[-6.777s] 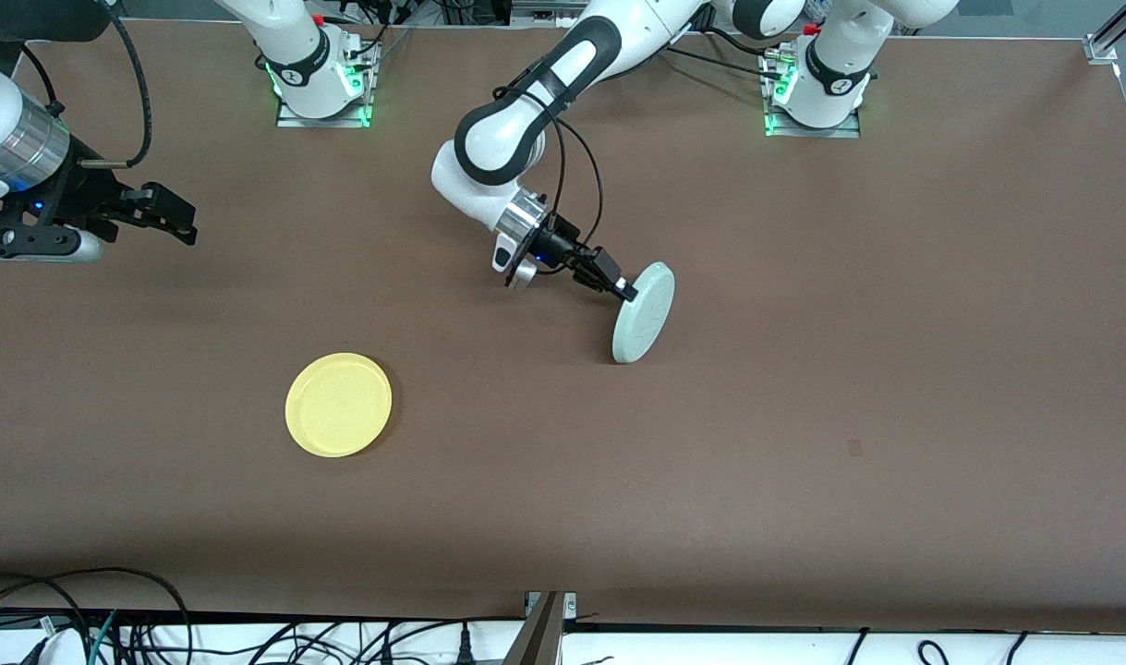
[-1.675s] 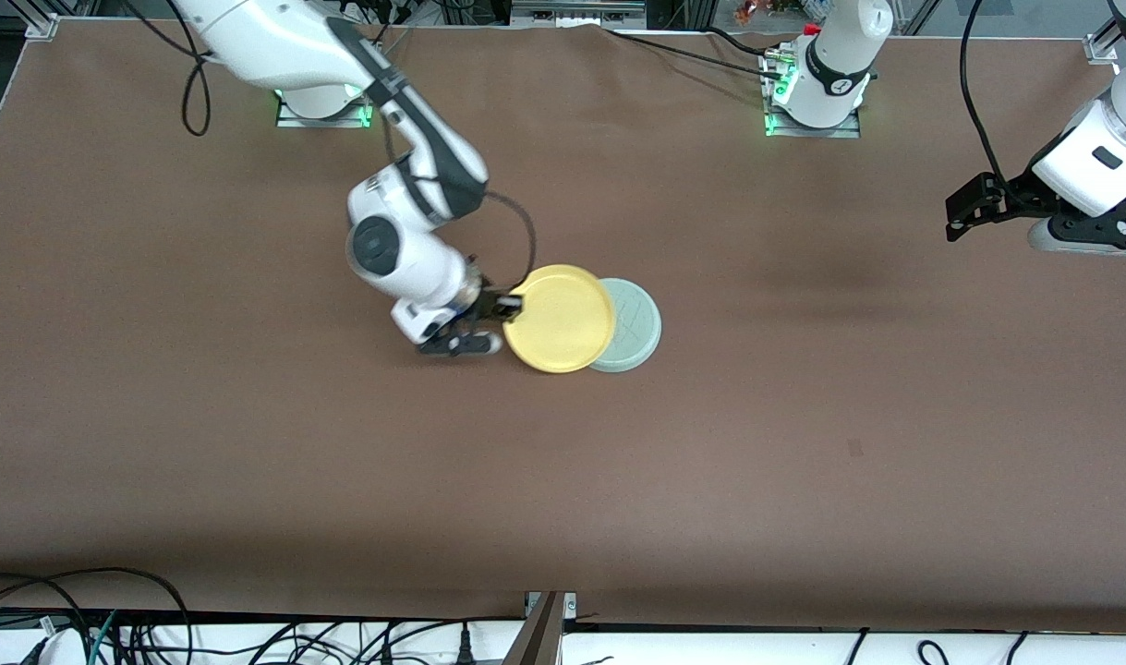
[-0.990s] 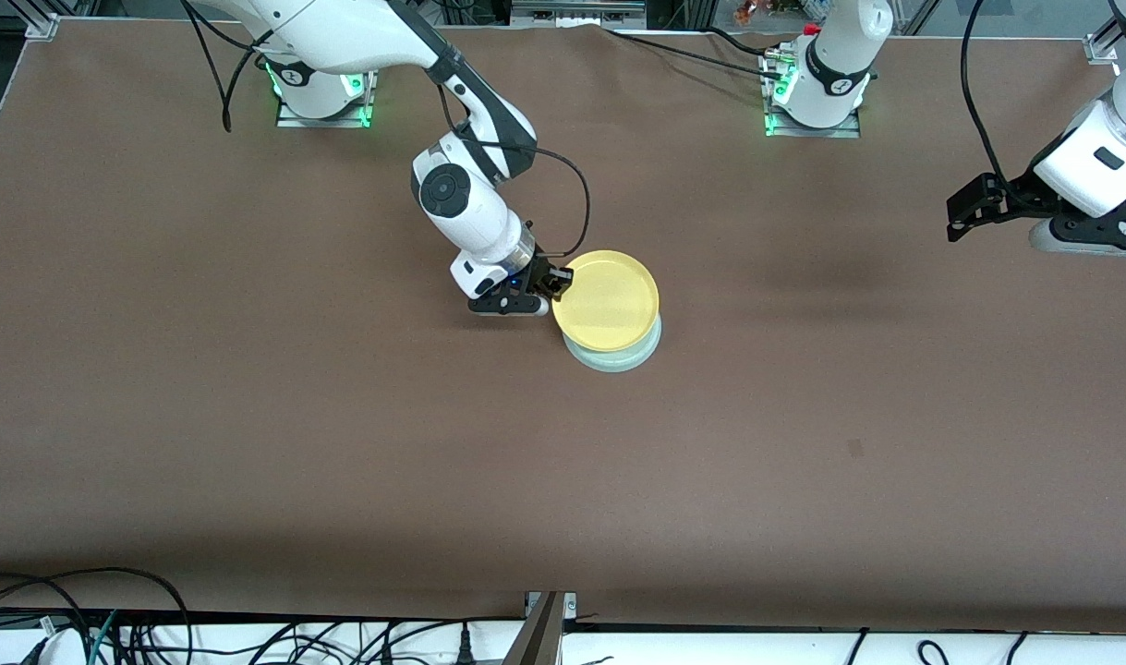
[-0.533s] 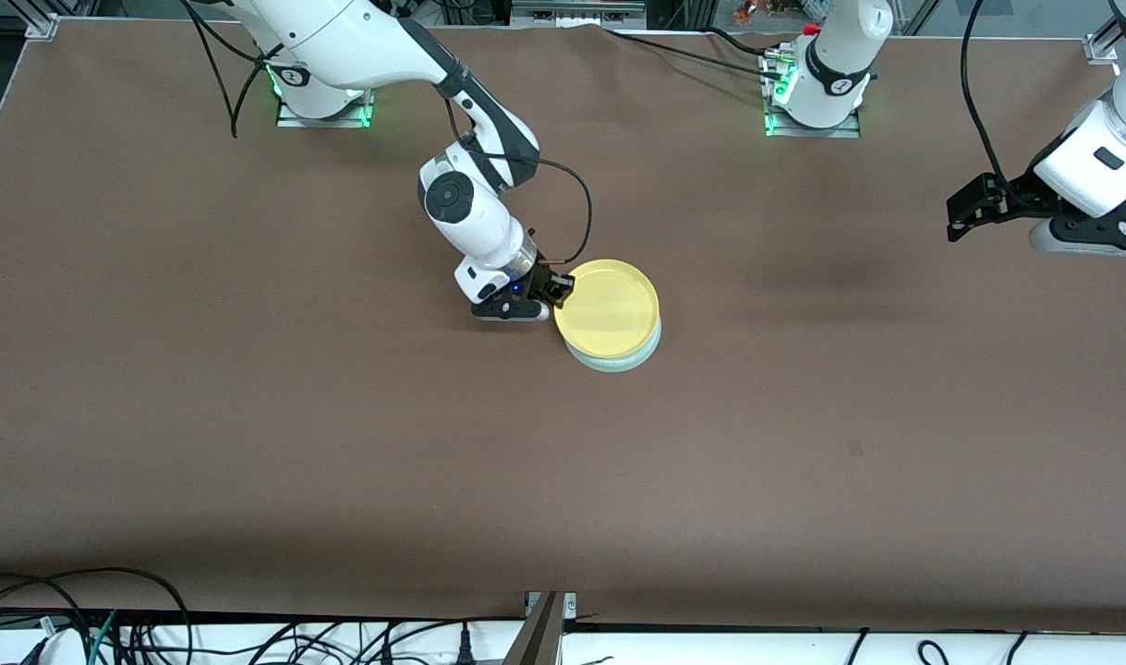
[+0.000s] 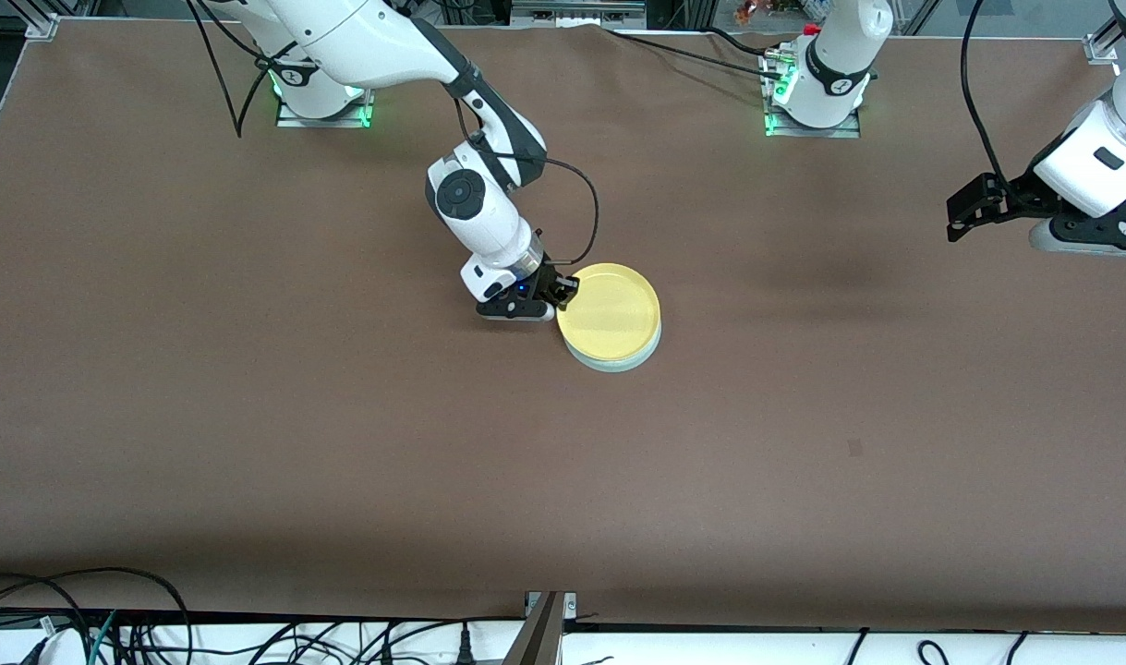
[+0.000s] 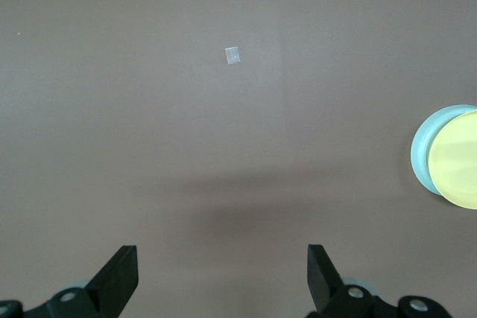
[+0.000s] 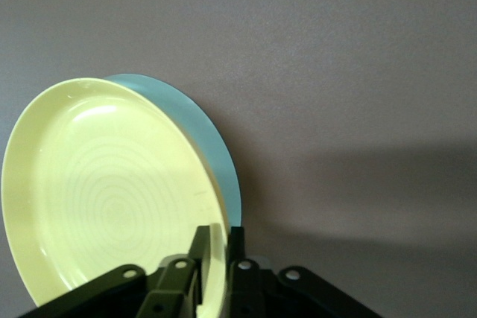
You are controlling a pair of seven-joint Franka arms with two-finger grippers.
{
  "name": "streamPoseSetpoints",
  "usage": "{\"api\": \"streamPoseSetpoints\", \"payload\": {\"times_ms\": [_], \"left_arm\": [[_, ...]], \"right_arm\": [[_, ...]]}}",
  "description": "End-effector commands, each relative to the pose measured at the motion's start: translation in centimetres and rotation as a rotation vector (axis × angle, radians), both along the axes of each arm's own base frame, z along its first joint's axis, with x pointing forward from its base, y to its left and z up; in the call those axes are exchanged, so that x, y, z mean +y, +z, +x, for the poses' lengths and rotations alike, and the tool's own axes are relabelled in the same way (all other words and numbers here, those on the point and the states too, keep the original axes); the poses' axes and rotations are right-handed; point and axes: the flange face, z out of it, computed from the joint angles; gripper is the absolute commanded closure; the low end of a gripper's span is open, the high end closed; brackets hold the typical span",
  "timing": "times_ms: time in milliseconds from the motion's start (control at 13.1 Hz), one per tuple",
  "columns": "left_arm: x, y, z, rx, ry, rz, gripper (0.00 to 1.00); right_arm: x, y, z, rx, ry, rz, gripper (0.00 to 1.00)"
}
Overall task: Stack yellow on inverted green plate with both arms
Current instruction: 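Settle the yellow plate on the green plate and open the right gripper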
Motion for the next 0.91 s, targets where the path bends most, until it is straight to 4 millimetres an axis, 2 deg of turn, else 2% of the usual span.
{"api": "streamPoseSetpoints", "payload": {"times_ms": [0, 76, 152, 305, 457, 609, 761, 838], "left_arm": [[0.1, 0.0, -0.1, -0.007, -0.008, 0.006, 0.00], [0.0, 0.0, -0.1, -0.007, -0.010, 0.006, 0.00], [-0.1, 0.0, -0.1, -0.007, -0.012, 0.006, 0.00], [0.0, 0.0, -0.1, -0.007, -0.010, 0.006, 0.00], [0.0, 0.0, -0.1, -0.007, -0.010, 0.006, 0.00], [-0.3, 0.1, -0.1, -0.009, -0.015, 0.007, 0.00], [-0.4, 0.1, -0.1, -0.009, -0.015, 0.007, 0.00], [-0.4, 0.1, -0.1, -0.009, -0.015, 0.007, 0.00]], "right_arm": [[0.6, 0.6, 0.6, -0.009, -0.037, 0.017, 0.22], [0.6, 1.2, 0.7, -0.013, -0.047, 0.024, 0.09], [0.3, 1.6, 1.1, -0.017, -0.054, 0.023, 0.00], [0.1, 3.2, 1.7, -0.030, -0.059, 0.029, 0.00], [0.4, 3.5, 1.9, -0.029, -0.085, 0.038, 0.00], [0.2, 4.6, 2.7, -0.038, -0.098, 0.040, 0.00], [-1.1, 8.4, 4.6, -0.048, -0.112, 0.030, 0.00], [-2.1, 11.1, 5.8, -0.041, -0.116, 0.014, 0.00]]}}
